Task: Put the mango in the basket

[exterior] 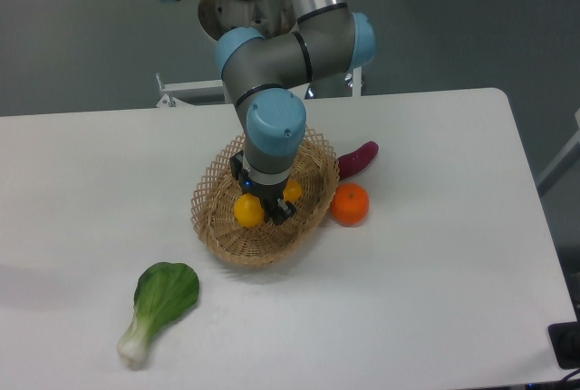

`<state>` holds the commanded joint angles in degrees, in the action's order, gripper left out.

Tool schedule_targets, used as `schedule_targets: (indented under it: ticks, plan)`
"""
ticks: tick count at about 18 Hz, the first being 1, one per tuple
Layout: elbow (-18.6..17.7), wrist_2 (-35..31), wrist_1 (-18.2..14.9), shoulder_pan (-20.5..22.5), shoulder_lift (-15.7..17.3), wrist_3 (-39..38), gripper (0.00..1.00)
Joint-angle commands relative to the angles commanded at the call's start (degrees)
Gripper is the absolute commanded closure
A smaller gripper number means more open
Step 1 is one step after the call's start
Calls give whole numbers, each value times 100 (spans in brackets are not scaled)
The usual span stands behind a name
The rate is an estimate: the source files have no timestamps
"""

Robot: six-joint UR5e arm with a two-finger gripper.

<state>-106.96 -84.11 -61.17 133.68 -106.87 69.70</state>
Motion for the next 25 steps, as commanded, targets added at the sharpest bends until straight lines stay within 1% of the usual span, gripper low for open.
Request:
schedule_targets:
  ticks: [1,5,8,12,16,19,22,25]
  plan:
    - [0,0,9,0,0,-9,0]
    - [44,0,18,17,26,-9,0]
    - [184,0,18,61,35,-9,0]
    - [527,-79,-26,149,9,-9,0]
    - [860,-70,-44,386,0,0,0]
    - [1238,-131,-61,509,-201,35,0]
    - [1598,-369,-70,764,-377,79,0]
    - [1801,-492,-62,1063,-527,307,0]
